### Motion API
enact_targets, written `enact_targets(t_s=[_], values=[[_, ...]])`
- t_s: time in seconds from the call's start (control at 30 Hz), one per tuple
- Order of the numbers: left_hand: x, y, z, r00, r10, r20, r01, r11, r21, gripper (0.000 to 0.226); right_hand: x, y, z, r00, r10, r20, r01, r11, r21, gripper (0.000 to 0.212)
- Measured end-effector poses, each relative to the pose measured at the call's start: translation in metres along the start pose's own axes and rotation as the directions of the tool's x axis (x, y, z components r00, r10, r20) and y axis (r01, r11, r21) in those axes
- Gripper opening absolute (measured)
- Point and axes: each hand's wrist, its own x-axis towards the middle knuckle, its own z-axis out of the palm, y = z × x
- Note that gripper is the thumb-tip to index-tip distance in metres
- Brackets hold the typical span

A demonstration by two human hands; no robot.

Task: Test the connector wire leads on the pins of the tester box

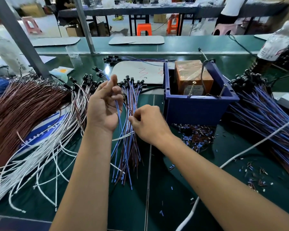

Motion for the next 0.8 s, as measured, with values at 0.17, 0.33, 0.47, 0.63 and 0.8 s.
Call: enact_targets(t_s=[0.17, 0.33, 0.47, 0.63, 0.8], values=[[-0.009, 0.006, 0.0, 0.975, -0.037, 0.221, 0.076, 0.982, -0.172, 0.017, -0.001, 0.002, -0.001, 0.991, 0.133, -0.009, -0.133, 0.99, -0.041, 0.042], [-0.01, 0.014, -0.004, 0.934, -0.019, 0.358, 0.048, 0.996, -0.073, 0.024, -0.002, -0.001, -0.003, 0.979, 0.2, 0.027, -0.198, 0.978, -0.061, 0.024], [-0.008, 0.012, -0.003, 0.936, -0.137, 0.325, 0.008, 0.929, 0.37, 0.027, -0.005, -0.005, -0.006, 0.981, 0.19, -0.042, -0.193, 0.979, -0.07, 0.021], [-0.009, -0.012, 0.002, 0.966, -0.19, 0.177, -0.026, 0.606, 0.795, 0.03, 0.008, -0.018, -0.013, 0.968, 0.157, -0.195, -0.07, 0.917, 0.394, 0.025], [-0.009, -0.017, -0.003, 0.976, -0.129, 0.174, -0.112, 0.387, 0.915, 0.018, 0.019, -0.016, -0.013, 0.968, 0.201, -0.151, -0.094, 0.846, 0.525, 0.044]])
